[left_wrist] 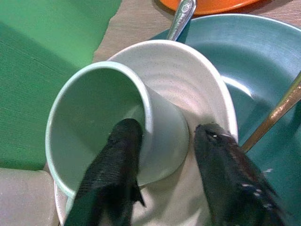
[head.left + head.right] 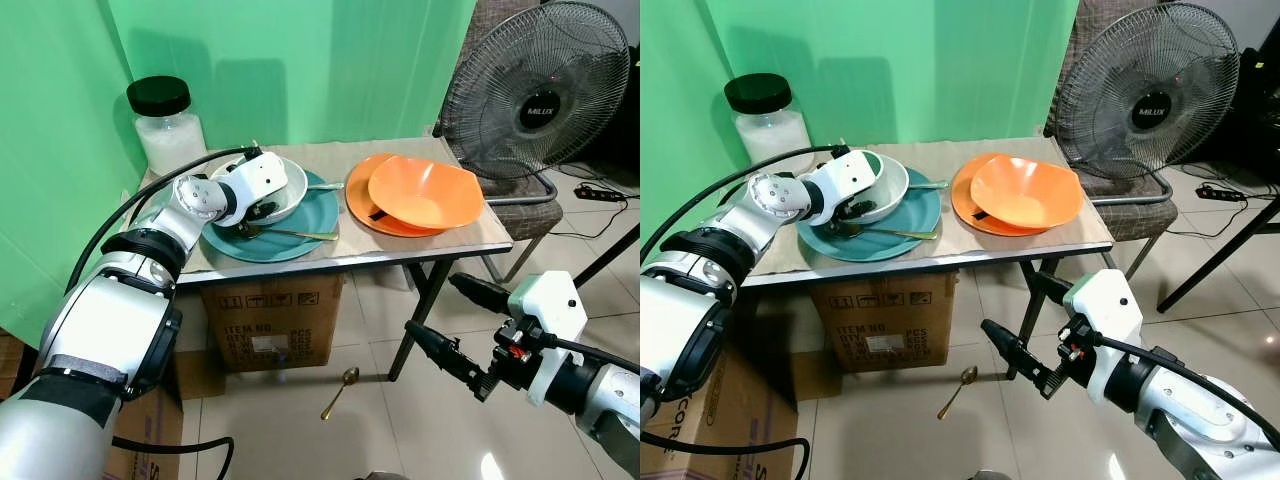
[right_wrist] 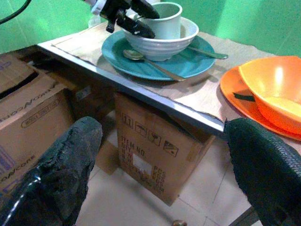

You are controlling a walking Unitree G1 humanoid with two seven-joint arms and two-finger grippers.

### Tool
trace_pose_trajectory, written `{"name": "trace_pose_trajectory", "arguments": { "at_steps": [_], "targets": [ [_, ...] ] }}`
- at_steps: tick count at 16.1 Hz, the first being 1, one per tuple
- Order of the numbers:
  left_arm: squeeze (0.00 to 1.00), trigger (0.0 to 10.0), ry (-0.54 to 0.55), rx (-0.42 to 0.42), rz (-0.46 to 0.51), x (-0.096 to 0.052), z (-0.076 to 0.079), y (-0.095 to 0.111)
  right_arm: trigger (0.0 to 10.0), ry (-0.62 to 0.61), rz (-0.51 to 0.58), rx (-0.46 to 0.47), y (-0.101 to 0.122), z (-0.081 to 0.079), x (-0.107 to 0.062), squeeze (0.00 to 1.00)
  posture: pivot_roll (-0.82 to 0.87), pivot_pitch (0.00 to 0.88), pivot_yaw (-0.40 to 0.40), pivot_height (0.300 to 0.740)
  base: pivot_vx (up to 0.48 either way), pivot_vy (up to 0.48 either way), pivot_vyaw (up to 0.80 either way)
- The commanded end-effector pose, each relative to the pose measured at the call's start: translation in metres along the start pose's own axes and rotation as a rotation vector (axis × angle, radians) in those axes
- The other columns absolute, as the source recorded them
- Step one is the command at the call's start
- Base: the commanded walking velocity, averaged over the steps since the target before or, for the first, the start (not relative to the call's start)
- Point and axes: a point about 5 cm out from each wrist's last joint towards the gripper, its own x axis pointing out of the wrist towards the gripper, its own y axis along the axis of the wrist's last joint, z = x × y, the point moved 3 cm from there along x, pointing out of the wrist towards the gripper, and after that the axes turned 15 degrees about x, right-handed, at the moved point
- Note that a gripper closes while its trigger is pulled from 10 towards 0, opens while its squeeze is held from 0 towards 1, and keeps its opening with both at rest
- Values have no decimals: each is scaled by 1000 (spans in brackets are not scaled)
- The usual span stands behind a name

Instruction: Setting the table

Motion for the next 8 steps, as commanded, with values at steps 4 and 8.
{"name": "trace_pose_trajectory", "arguments": {
  "at_steps": [4, 8],
  "targets": [
    [0, 0, -23, 11, -26, -3, 0, -7, 10000, 40, -16, -13, 2, -4, 0, 0, -343, 0, -8, 740, 0, 0, 0],
    [0, 0, -42, 18, -29, -5, 0, -8, 10000, 47, -15, -16, 3, -4, 2, 0, -337, 0, -11, 740, 0, 0, 0]
  ]
}}
